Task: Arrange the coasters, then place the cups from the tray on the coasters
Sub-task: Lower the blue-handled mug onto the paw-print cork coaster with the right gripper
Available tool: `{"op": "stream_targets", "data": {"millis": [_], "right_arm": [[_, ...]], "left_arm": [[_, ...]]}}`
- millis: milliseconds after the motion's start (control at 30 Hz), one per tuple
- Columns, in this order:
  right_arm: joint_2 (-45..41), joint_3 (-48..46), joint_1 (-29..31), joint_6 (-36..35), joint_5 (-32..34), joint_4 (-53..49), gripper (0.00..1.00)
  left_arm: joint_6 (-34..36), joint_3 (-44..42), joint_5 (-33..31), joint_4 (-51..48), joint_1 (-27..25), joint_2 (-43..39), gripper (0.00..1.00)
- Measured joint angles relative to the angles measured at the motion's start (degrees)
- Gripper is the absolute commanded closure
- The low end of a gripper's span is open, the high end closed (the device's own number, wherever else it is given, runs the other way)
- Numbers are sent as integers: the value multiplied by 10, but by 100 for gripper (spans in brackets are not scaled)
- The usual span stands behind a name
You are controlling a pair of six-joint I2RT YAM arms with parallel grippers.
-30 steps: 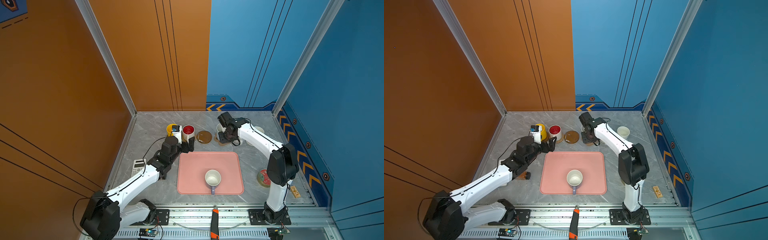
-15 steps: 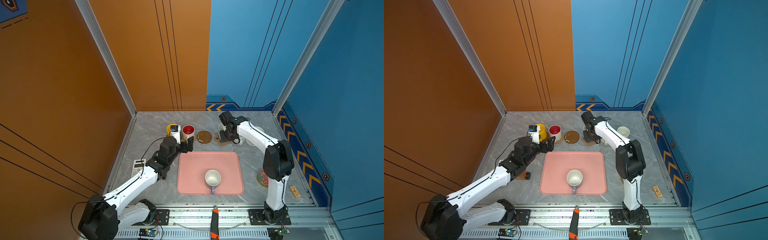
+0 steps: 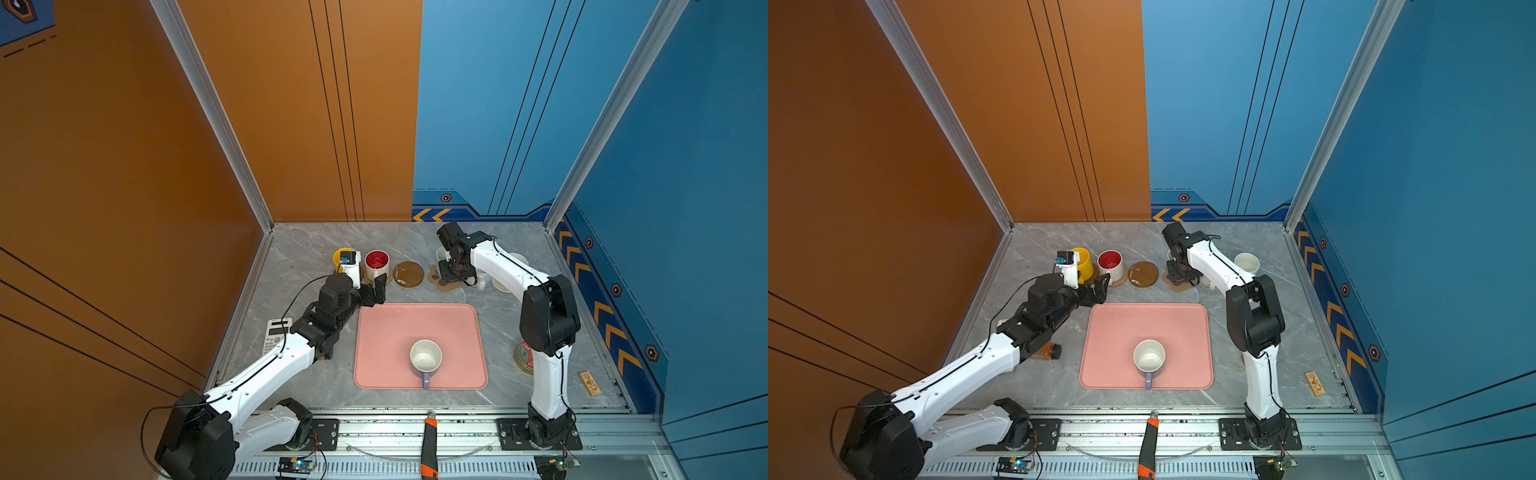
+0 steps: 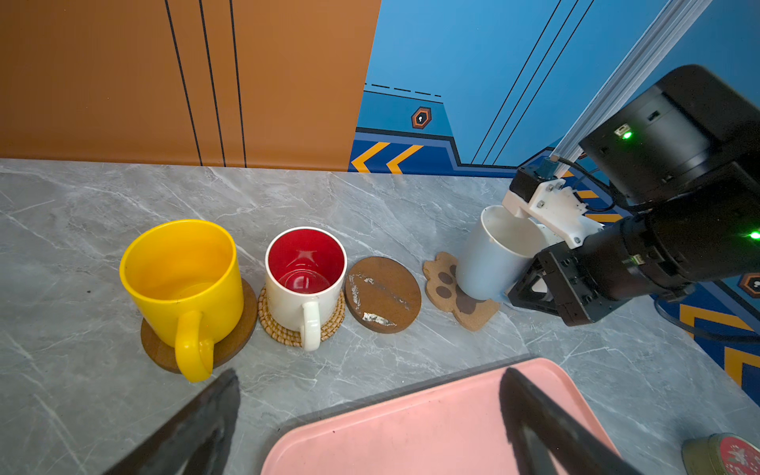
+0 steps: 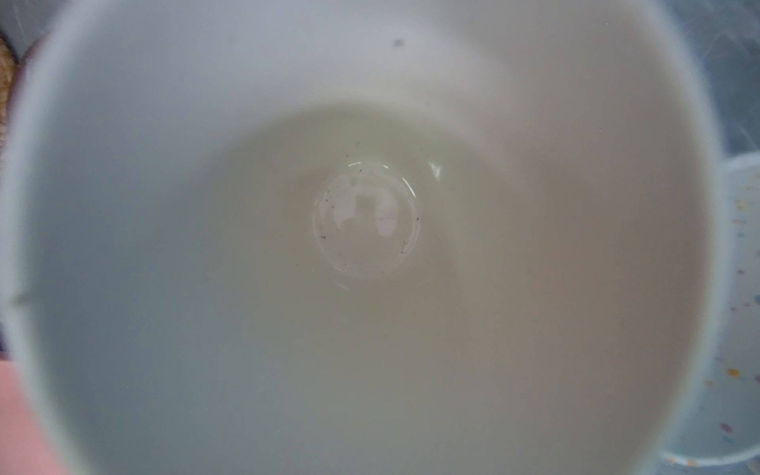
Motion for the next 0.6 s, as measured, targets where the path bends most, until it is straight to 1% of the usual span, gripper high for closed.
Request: {"op": "stream_targets", "data": {"millis": [400,600], "right_arm": [[12,0,-1,0,0,0,100],[33,5,-2,0,0,6,100]], "left_arm": [[0,0,0,0,0,0,2],[0,0,0,0,0,0,2]]}}
